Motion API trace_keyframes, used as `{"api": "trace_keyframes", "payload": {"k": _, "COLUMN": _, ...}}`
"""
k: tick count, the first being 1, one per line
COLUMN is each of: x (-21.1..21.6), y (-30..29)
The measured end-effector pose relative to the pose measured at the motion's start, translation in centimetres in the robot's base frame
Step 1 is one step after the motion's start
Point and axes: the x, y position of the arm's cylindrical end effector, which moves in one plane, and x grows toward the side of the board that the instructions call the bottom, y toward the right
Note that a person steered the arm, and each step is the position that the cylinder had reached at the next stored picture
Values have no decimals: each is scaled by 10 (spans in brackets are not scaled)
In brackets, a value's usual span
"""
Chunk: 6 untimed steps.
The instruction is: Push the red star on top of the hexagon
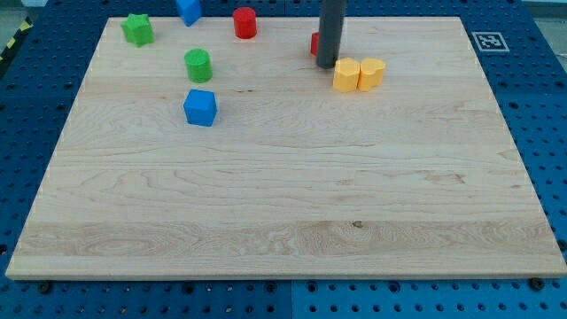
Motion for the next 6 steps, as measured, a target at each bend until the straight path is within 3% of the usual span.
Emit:
{"api": "trace_keyframes", "payload": {"k": 3, "x": -13, "y": -20}}
{"api": "trace_keyframes", "payload": {"k": 5, "x": -23, "y": 22}}
{"api": "trace_keyframes", "payload": {"k": 6, "x": -22, "y": -2}}
